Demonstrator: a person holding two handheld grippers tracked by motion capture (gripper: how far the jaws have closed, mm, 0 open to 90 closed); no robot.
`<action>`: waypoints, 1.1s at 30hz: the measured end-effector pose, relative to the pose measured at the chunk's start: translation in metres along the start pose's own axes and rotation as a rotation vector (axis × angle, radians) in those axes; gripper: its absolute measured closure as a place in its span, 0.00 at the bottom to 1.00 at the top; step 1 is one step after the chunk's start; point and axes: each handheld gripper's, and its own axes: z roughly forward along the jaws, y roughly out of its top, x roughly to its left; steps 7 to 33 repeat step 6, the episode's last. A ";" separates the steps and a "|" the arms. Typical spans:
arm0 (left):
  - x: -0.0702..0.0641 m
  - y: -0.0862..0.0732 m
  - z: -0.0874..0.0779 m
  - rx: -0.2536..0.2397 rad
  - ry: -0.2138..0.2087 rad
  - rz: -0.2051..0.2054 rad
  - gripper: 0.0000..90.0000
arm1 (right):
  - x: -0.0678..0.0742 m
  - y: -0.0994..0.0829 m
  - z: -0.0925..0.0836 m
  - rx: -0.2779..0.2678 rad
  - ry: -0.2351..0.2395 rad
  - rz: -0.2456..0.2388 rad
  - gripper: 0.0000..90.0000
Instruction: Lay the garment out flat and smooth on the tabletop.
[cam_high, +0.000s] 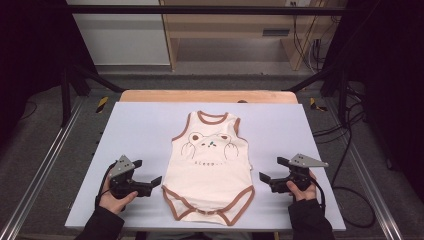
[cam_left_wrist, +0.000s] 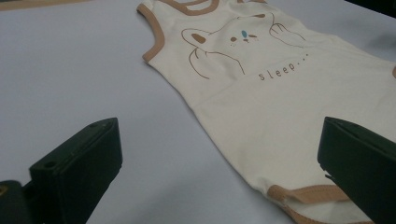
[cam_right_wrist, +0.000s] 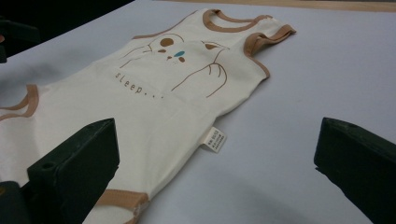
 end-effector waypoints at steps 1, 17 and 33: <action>0.000 0.000 0.000 -0.001 0.001 -0.001 0.00 | -0.001 -0.001 0.000 0.001 0.001 -0.003 0.01; 0.001 -0.001 0.002 0.010 -0.001 -0.001 0.00 | -0.003 -0.003 0.002 0.019 0.007 -0.003 0.01; 0.001 -0.001 0.002 0.010 -0.001 -0.001 0.00 | -0.003 -0.003 0.002 0.019 0.007 -0.003 0.01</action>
